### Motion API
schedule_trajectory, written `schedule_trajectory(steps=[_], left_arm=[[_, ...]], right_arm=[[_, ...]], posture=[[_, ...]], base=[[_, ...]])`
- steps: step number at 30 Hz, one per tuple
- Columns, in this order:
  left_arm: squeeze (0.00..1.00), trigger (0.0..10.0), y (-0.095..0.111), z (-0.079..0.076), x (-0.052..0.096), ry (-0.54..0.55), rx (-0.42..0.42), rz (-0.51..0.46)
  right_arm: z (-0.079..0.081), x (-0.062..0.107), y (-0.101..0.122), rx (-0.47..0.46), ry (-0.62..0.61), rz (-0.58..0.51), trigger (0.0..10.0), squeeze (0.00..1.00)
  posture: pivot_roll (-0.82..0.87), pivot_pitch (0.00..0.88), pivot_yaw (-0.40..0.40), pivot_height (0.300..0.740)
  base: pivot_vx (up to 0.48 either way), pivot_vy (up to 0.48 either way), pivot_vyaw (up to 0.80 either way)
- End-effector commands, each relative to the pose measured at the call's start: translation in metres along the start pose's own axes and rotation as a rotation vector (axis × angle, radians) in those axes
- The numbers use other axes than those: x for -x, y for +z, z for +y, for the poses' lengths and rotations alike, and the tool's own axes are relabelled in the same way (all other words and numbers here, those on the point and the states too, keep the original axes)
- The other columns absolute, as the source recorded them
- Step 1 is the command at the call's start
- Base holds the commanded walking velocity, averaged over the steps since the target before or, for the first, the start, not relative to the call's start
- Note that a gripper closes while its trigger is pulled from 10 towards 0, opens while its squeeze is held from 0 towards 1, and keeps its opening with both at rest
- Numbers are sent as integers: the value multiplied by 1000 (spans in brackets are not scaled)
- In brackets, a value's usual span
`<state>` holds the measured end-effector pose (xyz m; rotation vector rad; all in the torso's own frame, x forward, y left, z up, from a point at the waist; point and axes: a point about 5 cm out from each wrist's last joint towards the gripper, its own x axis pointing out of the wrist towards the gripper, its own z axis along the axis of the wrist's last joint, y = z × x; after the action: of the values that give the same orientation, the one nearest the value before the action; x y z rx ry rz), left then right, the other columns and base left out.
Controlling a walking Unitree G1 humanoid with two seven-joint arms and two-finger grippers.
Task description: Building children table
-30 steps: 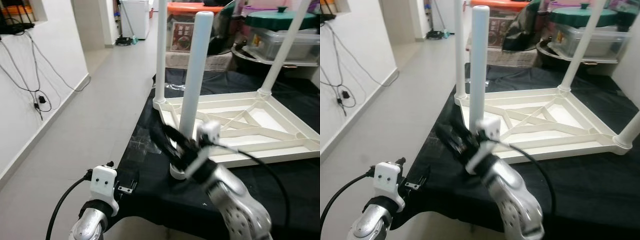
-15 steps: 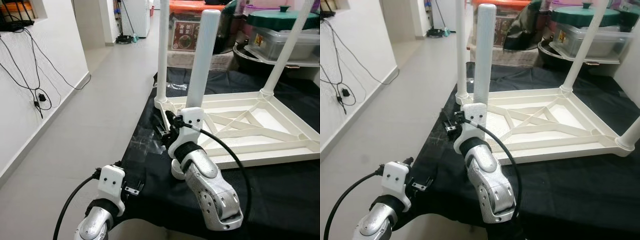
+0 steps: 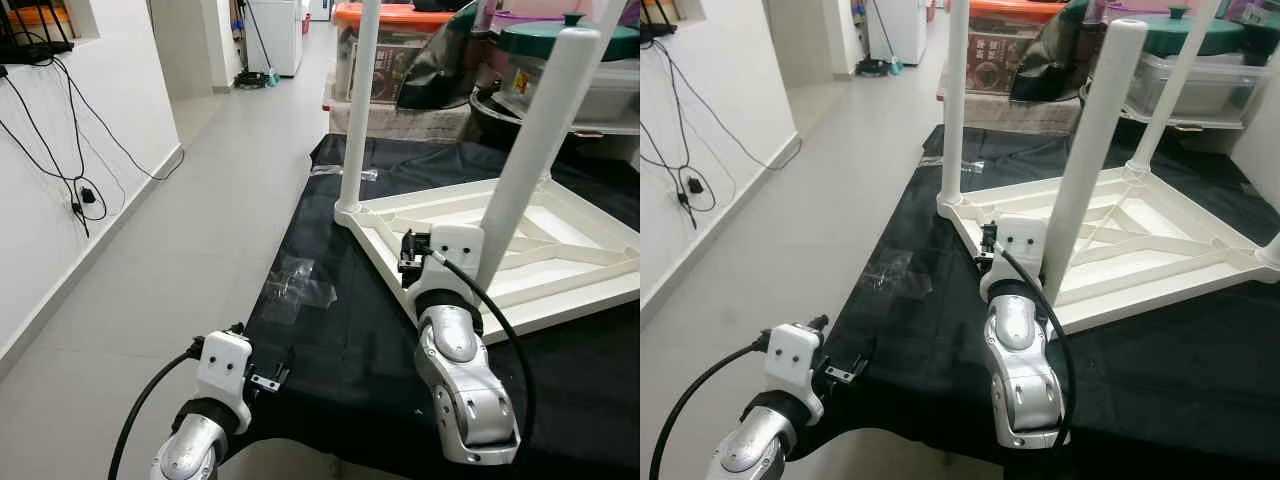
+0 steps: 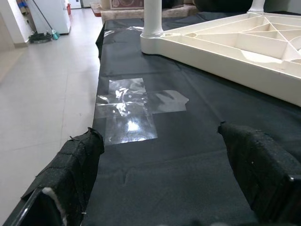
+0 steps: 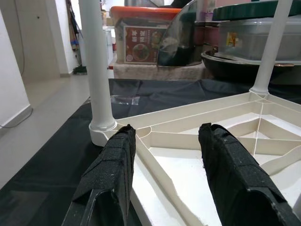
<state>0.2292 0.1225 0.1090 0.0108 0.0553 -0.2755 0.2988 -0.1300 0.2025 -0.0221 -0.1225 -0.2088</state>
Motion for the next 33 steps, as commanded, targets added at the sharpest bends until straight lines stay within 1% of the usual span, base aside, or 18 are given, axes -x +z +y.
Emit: schedule_trajectory(steps=[1, 4, 7, 10, 14, 16, 17, 18, 20, 21, 22, 23, 25, 27, 29, 30, 31, 33], left_arm=[[0, 10000, -4, 1, 1, -7, -7, 24], [0, 10000, -3, 0, 0, -17, -24, 22], [0, 10000, -2, -1, 0, -21, -34, 17], [0, 10000, 4, -12, -2, -69, -90, -12], [0, 10000, 3, -13, -2, -72, -79, -6], [0, 10000, 2, -12, -1, -70, -67, -1], [0, 10000, 2, -13, -1, -75, -65, 1], [0, 10000, 2, -13, -1, -75, -65, 1], [0, 10000, 2, -14, -1, -81, -64, 4], [0, 10000, 2, -14, -1, -81, -64, 4], [0, 10000, 2, -14, 0, -84, -63, 5], [0, 10000, 2, -14, 0, -84, -63, 5], [0, 10000, 3, -16, 0, -95, -65, 3], [0, 10000, 3, -16, 0, -95, -65, 3], [0, 10000, 7, -22, 1, -127, -71, -8], [0, 10000, 7, -22, 1, -127, -71, -8], [0, 10000, 8, -24, 1, -136, -73, -12], [0, 10000, 8, -24, 1, -136, -73, -12]], right_arm=[[-10, -3, -4, 19, -39, 15, 10000, 0], [-10, -15, 5, 52, -15, -32, 10000, 0], [-11, -19, 7, 58, -19, -36, 10000, 0], [-44, -40, 8, 207, -209, -16, 10000, 0], [-56, -44, 6, 242, -285, 17, 10000, 0], [-44, -41, 6, 169, -227, 7, 10000, 0], [-28, -39, 7, 91, -133, -8, 10000, 0], [-28, -39, 7, 91, -133, -8, 10000, 0], [-3, -34, 12, -7, 11, -37, 10000, 0], [-3, -34, 12, -7, 11, -37, 10000, 0], [14, -31, 15, -47, 115, -49, 10000, 0], [14, -31, 15, -47, 115, -49, 10000, 0], [50, -29, 18, -29, 352, -68, 10000, 0], [50, -29, 18, -29, 352, -68, 10000, 0], [67, -47, 15, 77, 466, -48, 10000, 0], [67, -47, 15, 77, 466, -48, 10000, 0], [68, -56, 14, 113, 477, -39, 10000, 0], [68, -56, 14, 113, 477, -39, 10000, 0]], posture=[[36, 53, -42, 740], [35, 56, -45, 740], [34, 57, -45, 740], [43, 62, -56, 740], [41, 67, -60, 740], [40, 70, -58, 740], [37, 71, -56, 740], [37, 71, -56, 740], [38, 71, -56, 740], [38, 71, -56, 740], [40, 71, -56, 740], [40, 71, -56, 740], [39, 73, -56, 740], [39, 73, -56, 740], [52, 83, -71, 740], [52, 83, -71, 740], [52, 85, -71, 740], [52, 85, -71, 740]], base=[[0, 0, 0], [0, 0, 0], [0, 0, 0], [0, 0, 0], [0, 0, 0], [0, 0, 0], [0, 0, 0], [0, 0, 0], [0, 0, 0], [0, 0, 0], [0, 0, 0], [0, 0, 0], [0, 0, 0], [0, 0, 0], [0, 0, 0], [0, 0, 0], [0, 0, 0], [0, 0, 0]])
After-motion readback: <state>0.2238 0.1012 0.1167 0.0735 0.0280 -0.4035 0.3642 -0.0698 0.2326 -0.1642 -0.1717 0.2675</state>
